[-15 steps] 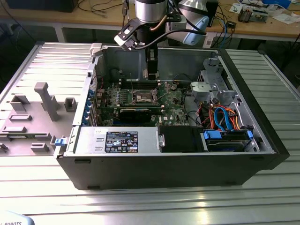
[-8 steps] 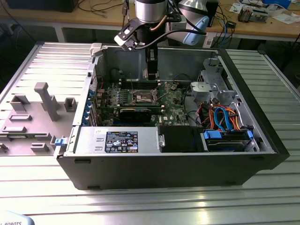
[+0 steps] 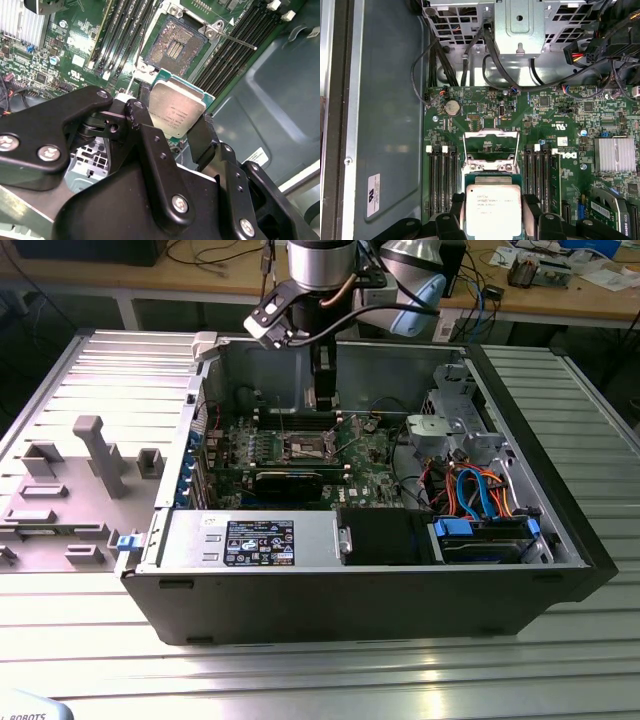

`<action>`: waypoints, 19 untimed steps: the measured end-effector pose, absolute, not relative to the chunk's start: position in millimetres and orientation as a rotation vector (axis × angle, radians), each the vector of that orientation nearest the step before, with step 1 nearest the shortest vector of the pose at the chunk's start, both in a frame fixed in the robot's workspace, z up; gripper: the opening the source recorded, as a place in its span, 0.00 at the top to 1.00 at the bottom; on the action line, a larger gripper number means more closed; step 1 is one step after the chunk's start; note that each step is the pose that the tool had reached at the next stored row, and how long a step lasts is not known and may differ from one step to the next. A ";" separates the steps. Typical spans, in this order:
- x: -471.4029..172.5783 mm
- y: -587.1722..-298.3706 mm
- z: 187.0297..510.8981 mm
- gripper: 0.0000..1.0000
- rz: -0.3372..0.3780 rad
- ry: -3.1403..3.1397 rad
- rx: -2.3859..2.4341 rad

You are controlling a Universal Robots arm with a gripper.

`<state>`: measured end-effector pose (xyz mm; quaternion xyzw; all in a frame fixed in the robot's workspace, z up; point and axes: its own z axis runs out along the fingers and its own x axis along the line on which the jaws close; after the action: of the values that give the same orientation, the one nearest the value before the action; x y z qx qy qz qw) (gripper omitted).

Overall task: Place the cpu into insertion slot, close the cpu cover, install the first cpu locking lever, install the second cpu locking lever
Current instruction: 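Place the cpu into insertion slot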

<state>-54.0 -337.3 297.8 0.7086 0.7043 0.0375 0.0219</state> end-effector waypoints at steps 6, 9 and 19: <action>-54.0 -337.3 289.0 0.46 0.118 2.183 2.194; -54.3 -337.4 282.0 0.46 0.118 2.190 2.187; -65.5 -337.4 257.5 0.46 0.129 2.190 2.175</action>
<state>-65.5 -337.4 257.5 0.7038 0.7087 0.0418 0.0261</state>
